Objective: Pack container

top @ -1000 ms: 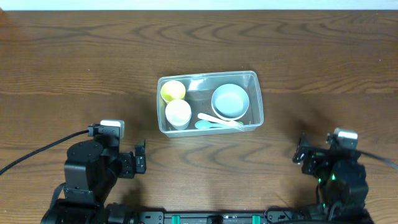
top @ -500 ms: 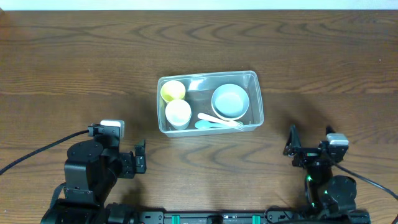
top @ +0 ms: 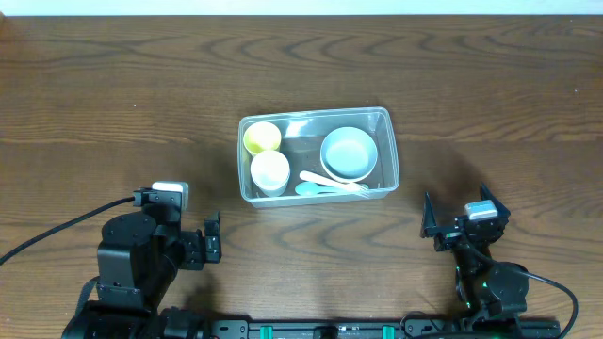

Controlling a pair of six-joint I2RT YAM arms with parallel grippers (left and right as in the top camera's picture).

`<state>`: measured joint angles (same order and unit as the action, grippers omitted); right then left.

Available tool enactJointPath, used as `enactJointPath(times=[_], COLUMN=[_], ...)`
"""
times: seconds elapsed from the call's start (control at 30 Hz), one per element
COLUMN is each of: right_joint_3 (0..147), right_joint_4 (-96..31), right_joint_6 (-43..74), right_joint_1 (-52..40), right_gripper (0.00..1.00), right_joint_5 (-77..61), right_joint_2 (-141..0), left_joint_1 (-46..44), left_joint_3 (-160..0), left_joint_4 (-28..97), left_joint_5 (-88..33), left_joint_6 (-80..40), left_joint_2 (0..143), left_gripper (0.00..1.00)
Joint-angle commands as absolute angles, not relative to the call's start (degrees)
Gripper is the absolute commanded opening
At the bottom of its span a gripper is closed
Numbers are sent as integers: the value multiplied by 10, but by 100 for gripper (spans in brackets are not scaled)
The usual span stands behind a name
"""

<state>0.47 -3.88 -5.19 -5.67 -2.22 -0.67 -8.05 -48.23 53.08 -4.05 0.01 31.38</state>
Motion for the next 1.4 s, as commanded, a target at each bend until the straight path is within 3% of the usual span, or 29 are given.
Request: enactJointPath(times=[0.0, 1.07, 1.37], right_joint_3=[3, 3, 3], right_joint_4=[-40, -40, -40], right_joint_6=[-67, -67, -67], right_joint_1=[-49, -49, -49], right_gripper=[99, 99, 99], right_joint_5=[-32, -32, -32], right_joint_2=[-3, -3, -3], left_joint_1=[-82, -81, -48], left_joint_3=[-481, -480, -361], left_joint_4=[530, 542, 537], left_joint_5=[-32, -29, -19], left_joint_6=[0, 4, 20], left_joint_2=[312, 309, 168], left_gripper=[98, 98, 98])
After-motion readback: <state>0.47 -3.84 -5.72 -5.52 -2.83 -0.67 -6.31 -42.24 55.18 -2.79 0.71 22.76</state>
